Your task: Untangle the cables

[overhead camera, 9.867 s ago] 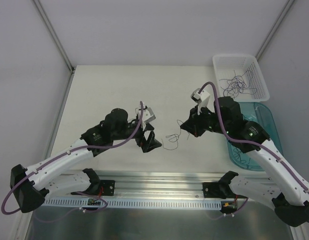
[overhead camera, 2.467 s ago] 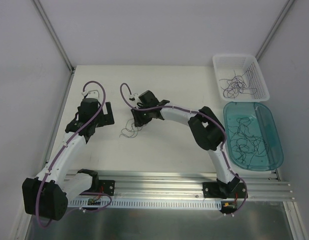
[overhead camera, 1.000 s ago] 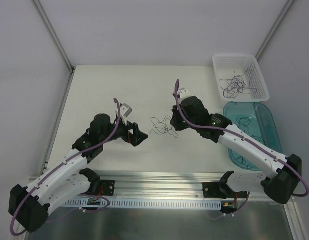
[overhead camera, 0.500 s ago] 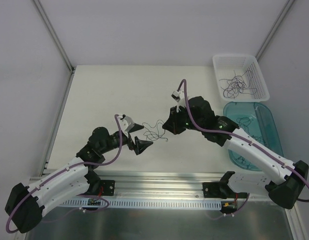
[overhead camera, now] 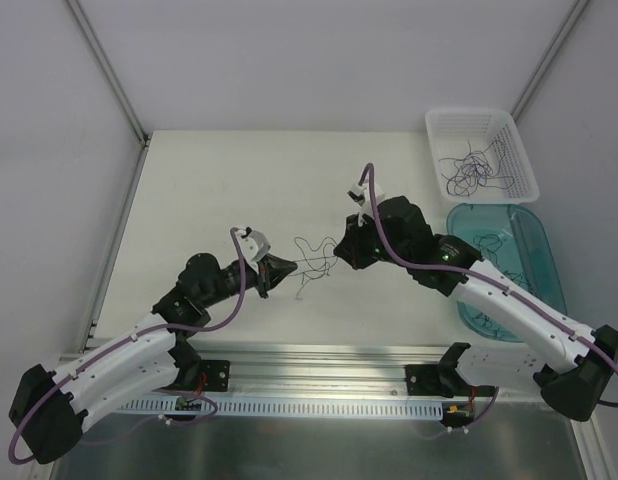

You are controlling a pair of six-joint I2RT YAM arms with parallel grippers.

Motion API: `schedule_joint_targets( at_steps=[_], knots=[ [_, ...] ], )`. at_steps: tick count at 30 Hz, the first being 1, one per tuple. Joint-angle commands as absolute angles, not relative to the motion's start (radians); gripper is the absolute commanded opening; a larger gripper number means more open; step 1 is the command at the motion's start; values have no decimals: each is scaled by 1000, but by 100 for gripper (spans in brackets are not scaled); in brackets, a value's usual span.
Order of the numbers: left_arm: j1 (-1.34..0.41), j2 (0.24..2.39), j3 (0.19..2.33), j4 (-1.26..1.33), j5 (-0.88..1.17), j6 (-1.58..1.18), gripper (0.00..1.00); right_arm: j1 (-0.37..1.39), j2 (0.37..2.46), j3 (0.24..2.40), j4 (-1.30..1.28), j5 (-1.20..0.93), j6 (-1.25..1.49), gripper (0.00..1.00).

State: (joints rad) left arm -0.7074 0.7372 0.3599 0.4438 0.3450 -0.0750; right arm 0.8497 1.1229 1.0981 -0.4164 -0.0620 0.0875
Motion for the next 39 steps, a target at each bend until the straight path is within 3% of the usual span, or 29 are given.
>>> schedule_joint_targets(
  at_steps=[1,8,20,26,29,30,33,39],
  knots=[
    [-709,709,443,332,148,-107,0,841,1082,1077,-556,170,17,1],
    [-652,761,548,106,15,-193,0,764,1028,1026,-627,291,8,1],
    [-577,868,652,68,210,-246,0,716,1035,1104,-603,143,-46,1],
    [-572,900,716,5,127,-212,0,710,1084,1147,-660,137,-57,1],
    [-572,922,756,-43,127,-196,0,707,1092,1157,-686,115,-58,14],
    [-572,928,765,-52,133,-193,0,709,1091,1155,-684,104,-57,33],
    [-572,953,808,-61,175,-176,0,709,1083,1141,-677,83,-35,47],
    [-574,991,842,-90,268,-190,0,722,1078,1043,-475,-93,52,51]
  ],
)
